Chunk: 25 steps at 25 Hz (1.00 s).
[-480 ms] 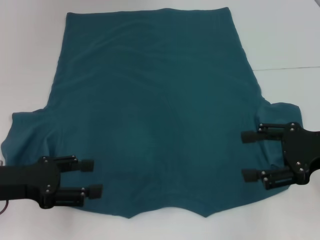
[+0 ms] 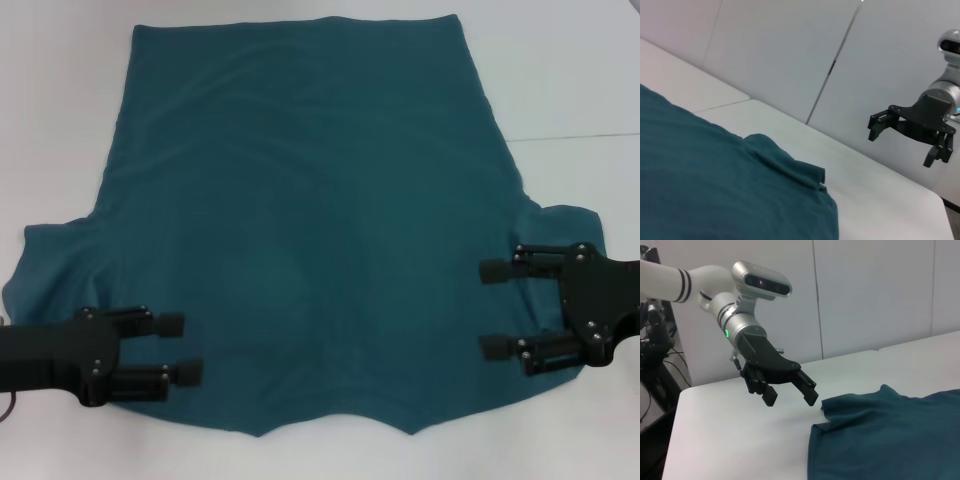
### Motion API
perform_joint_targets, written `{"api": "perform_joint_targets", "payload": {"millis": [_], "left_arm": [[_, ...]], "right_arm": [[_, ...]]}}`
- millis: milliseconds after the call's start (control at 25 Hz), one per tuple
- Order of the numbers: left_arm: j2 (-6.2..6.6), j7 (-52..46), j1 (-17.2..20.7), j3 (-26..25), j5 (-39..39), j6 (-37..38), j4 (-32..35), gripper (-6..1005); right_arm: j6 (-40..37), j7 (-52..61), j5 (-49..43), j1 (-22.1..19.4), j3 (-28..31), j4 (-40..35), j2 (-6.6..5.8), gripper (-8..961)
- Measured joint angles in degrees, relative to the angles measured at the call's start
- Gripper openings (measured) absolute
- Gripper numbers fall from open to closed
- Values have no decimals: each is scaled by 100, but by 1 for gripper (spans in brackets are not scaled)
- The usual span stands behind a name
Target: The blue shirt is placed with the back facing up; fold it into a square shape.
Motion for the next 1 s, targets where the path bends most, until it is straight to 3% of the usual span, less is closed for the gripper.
{"api": "perform_joint_targets", "payload": {"millis": [480,800,1000], "left_arm": [[-71,-708,2,-50,-52,-49,182,828],[-95,-2414,256,-21,22,-117,1406,829],[-134,-3373,513,-8,501,-565,2211,833]], "right_arm": [[195,102,-8,17,49,1,41,924],[243,268,-8,77,37,-47,12,924],[339,270,-8,96,32,-49,8,923]]}}
